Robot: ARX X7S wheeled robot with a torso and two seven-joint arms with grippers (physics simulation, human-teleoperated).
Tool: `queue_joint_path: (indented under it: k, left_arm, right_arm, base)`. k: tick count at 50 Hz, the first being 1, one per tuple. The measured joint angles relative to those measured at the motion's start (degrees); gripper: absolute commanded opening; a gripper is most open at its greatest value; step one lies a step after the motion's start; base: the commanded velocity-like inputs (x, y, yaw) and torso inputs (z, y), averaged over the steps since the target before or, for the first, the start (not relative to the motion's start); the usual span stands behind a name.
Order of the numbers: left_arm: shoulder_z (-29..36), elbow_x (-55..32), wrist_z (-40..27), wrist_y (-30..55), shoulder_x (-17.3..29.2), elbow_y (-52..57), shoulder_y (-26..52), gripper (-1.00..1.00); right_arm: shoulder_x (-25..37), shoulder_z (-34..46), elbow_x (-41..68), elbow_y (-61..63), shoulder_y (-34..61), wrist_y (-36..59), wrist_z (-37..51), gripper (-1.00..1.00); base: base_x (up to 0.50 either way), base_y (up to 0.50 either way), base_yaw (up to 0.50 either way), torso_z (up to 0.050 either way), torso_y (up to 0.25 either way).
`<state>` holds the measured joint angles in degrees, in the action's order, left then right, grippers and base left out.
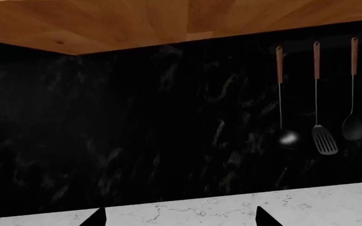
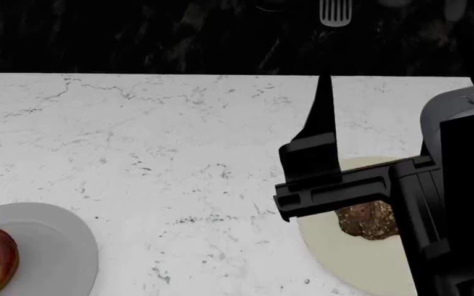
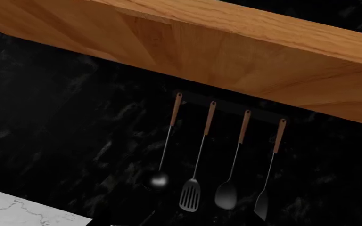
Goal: Place all breads on the cutting board.
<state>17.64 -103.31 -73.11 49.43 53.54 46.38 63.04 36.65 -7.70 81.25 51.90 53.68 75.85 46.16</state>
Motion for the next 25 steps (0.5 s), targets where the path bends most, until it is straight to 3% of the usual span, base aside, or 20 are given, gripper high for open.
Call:
queue_joint_path:
  k: [25]
  left_arm:
    - [1.07,-0.9,-0.39,0.07,-0.54,-0.44,1.38,1.0]
  right_arm:
    - [0.88,1.25,1.37,-2.14,0.52,-0.8,1.94,1.0]
  base:
    - [0.26,-0.01,0.0,0.0,0.001]
